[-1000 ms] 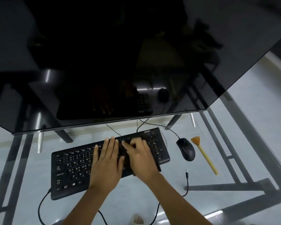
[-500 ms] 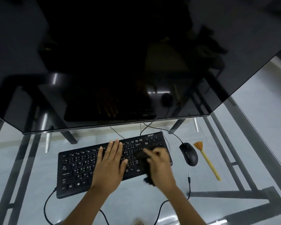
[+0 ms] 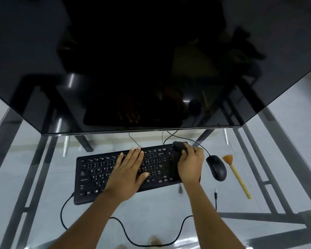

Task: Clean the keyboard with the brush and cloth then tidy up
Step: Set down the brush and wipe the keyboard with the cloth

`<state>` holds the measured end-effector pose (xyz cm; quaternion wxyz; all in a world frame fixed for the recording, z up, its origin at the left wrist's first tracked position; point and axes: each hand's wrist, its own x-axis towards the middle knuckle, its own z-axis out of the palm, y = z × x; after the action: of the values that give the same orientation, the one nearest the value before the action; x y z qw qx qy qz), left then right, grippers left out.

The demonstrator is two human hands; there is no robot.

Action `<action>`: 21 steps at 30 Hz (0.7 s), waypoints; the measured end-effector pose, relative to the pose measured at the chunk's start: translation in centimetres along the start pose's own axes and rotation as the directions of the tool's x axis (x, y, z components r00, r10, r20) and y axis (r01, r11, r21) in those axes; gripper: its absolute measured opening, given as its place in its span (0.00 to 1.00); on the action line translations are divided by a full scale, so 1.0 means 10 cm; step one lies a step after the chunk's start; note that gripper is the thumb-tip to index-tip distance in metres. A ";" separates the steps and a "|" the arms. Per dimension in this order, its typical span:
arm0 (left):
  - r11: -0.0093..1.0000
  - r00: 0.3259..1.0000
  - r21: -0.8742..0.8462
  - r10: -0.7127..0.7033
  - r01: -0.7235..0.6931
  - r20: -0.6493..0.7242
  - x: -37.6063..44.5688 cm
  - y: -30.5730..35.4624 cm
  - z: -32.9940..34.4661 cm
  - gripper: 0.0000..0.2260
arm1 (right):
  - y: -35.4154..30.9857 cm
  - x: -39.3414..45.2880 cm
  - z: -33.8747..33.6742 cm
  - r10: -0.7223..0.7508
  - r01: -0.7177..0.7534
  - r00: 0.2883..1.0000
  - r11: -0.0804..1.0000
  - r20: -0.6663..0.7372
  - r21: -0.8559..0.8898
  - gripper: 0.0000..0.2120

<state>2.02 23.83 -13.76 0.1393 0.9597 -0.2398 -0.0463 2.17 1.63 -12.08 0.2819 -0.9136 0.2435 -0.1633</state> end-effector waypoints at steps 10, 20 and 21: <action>1.000 1.000 0.008 0.017 -0.017 0.019 -0.09 -0.09 -0.11 0.36 | -0.12 -0.01 0.10 -0.402 0.425 0.887 0.903 0.228 -0.061 0.17; 0.908 0.937 -0.260 -0.349 0.330 -0.027 -0.98 -0.64 -0.22 0.51 | -0.56 -0.61 0.28 -0.405 0.414 0.855 0.909 0.323 0.044 0.18; 0.905 0.941 -0.284 -0.338 0.316 -0.030 -0.98 -0.67 -0.22 0.50 | -0.63 -0.75 0.30 -0.518 0.535 0.736 0.840 0.436 0.094 0.21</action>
<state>-3.25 34.65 -13.34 0.2708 0.9585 -0.0611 -0.0641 -0.52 11.56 -11.91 0.2548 -0.9624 -0.0926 -0.0186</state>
